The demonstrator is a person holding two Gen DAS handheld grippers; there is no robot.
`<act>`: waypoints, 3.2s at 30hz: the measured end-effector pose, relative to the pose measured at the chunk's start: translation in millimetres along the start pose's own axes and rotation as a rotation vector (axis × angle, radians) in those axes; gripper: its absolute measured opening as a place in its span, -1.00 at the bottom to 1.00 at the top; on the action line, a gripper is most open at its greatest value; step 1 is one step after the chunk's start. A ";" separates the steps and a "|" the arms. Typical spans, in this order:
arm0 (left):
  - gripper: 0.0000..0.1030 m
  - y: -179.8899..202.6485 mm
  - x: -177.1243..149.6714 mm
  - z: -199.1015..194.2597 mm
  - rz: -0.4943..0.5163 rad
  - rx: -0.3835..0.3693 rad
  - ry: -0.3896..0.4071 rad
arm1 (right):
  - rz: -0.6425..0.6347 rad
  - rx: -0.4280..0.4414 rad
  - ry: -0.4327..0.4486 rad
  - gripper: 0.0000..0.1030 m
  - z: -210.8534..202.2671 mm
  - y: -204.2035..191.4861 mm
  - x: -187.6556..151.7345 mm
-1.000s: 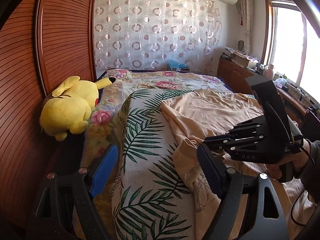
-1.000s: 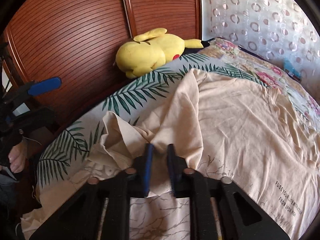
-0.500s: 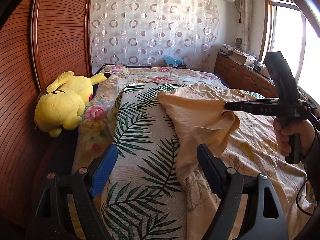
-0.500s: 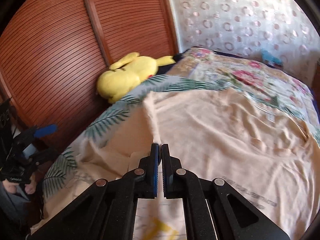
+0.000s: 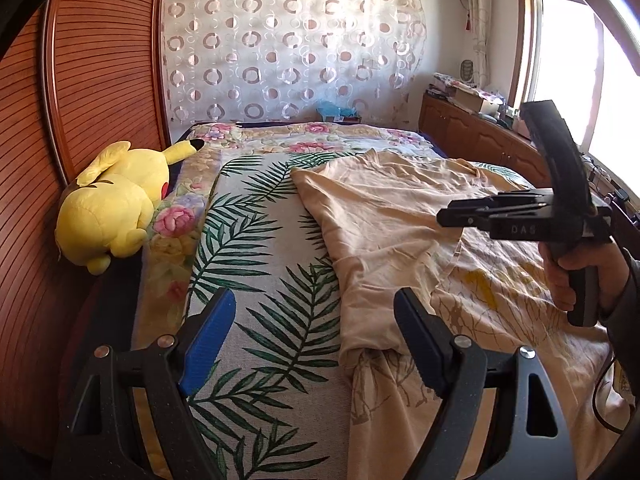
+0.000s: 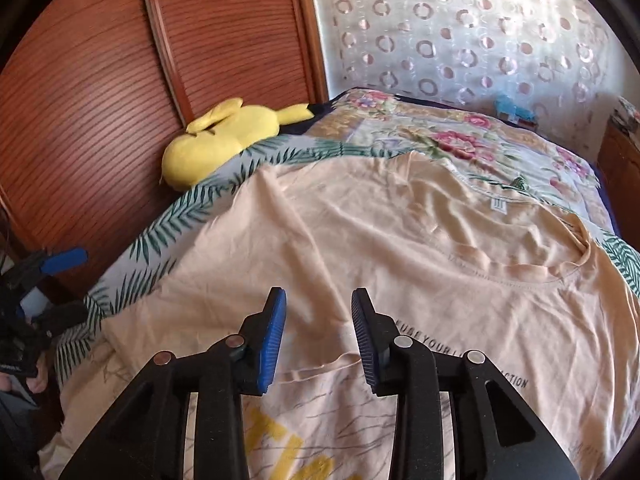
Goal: Fold small clothes
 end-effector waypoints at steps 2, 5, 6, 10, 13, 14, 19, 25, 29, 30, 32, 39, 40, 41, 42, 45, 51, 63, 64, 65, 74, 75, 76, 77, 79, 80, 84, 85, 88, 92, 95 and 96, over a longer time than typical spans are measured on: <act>0.59 1.2 -1.4 -0.9 0.001 0.004 -0.006 | -0.007 -0.025 -0.007 -0.31 2.0 8.3 -0.4; 0.59 7.4 -3.2 -4.7 0.007 -0.008 0.000 | -0.012 -0.029 0.008 -0.31 -6.2 12.1 0.7; 0.59 11.2 -3.5 -6.7 0.014 -0.017 0.003 | -0.015 -0.036 0.013 -0.31 -13.2 15.2 0.2; 0.49 26.0 -2.3 -11.3 0.042 -0.056 0.012 | -0.022 -0.074 0.022 -0.31 -51.4 30.3 -17.2; 0.21 40.9 -1.8 -12.1 0.065 -0.090 0.009 | -0.007 -0.117 0.024 0.08 -77.1 44.8 -37.7; 0.08 44.7 -2.1 -11.5 0.071 -0.101 0.006 | 0.001 -0.131 0.023 0.09 -84.4 50.9 -45.2; -0.36 67.4 -6.7 -5.3 0.110 -0.158 -0.028 | 0.041 -0.191 -0.004 0.09 -115.5 78.4 -85.8; -0.39 72.6 -15.0 16.7 0.131 -0.117 -0.100 | 0.080 -0.235 -0.015 0.09 -139.3 89.6 -117.2; -0.39 70.2 -20.7 29.1 0.130 -0.092 -0.134 | 0.072 -0.242 -0.017 0.09 -147.7 86.5 -124.4; -0.39 70.4 -21.8 32.1 0.128 -0.097 -0.139 | 0.074 -0.235 -0.016 0.09 -147.6 84.9 -122.1; -0.69 67.2 -21.9 34.7 0.120 -0.088 -0.143 | 0.082 -0.237 -0.018 0.09 -144.7 89.8 -121.6; -0.95 74.8 -4.5 7.1 0.110 -0.141 -0.088 | 0.122 -0.201 0.003 0.09 -149.6 97.0 -124.6; -0.95 77.3 -1.6 1.6 0.106 -0.155 -0.081 | 0.125 -0.197 0.003 0.09 -150.1 98.9 -124.7; -0.95 80.5 0.6 -3.2 0.106 -0.167 -0.078 | 0.126 -0.199 0.004 0.09 -150.4 98.8 -124.7; -0.95 83.3 1.7 -4.9 0.110 -0.170 -0.078 | 0.126 -0.202 0.003 0.09 -150.4 99.0 -125.1; -0.95 93.9 1.4 -7.9 0.138 -0.175 -0.092 | 0.120 -0.209 0.000 0.09 -150.4 98.4 -125.3; -0.48 100.0 3.1 -4.4 0.175 -0.148 -0.091 | 0.117 -0.212 -0.002 0.09 -151.2 97.2 -125.4; 0.61 86.1 15.6 23.9 0.126 -0.131 -0.088 | 0.110 -0.215 -0.004 0.10 -152.5 97.0 -125.8; 0.61 86.2 16.2 26.8 0.119 -0.130 -0.090 | 0.109 -0.215 -0.005 0.10 -152.5 97.0 -125.8; 0.61 86.3 17.0 29.6 0.114 -0.124 -0.090 | 0.109 -0.215 -0.005 0.10 -152.5 97.1 -125.9; 0.61 95.1 25.3 45.1 0.108 -0.111 -0.094 | 0.118 -0.206 0.001 0.10 -154.0 98.8 -126.7; 0.61 96.3 26.3 45.5 0.108 -0.111 -0.093 | 0.119 -0.204 0.001 0.09 -154.2 99.4 -126.9; 0.61 97.8 27.7 45.8 0.110 -0.112 -0.091 | 0.123 -0.200 0.003 0.10 -154.6 99.7 -127.1; 0.61 99.2 28.9 45.8 0.112 -0.112 -0.088 | 0.127 -0.196 0.005 0.09 -155.3 100.8 -127.2; 0.61 102.4 31.4 46.4 0.115 -0.114 -0.084 | 0.137 -0.190 0.016 0.09 -157.7 102.1 -126.7; 0.61 103.8 32.4 46.3 0.116 -0.115 -0.080 | 0.143 -0.192 0.031 0.09 -161.2 103.8 -125.9; 0.61 110.0 32.9 49.9 0.127 -0.118 -0.081 | 0.159 -0.214 0.078 0.09 -179.5 113.4 -127.9; 0.61 110.9 32.2 51.5 0.130 -0.118 -0.086 | 0.169 -0.223 0.085 0.09 -185.1 118.7 -130.3; 0.61 115.8 29.7 56.8 0.141 -0.120 -0.102 | 0.206 -0.273 0.103 0.09 -205.3 142.7 -140.9; 0.61 121.5 27.9 61.5 0.151 -0.122 -0.117 | 0.270 -0.358 0.135 0.09 -239.2 186.9 -155.6; 0.61 126.5 29.5 62.1 0.155 -0.127 -0.115 | 0.306 -0.444 0.141 0.09 -259.9 223.3 -167.9; 0.61 129.1 30.9 61.4 0.157 -0.129 -0.111 | 0.326 -0.461 0.140 0.09 -264.3 234.5 -172.7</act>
Point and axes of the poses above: each gripper's, at about its wrist camera, not at the fingertips, and z roughly the way its jaws point, y to its right, x to its top, the point moved 8 cm from there along z, roughly the way its jaws point, and after that the axes turned 4 degrees about z, right-handed, at the moved point
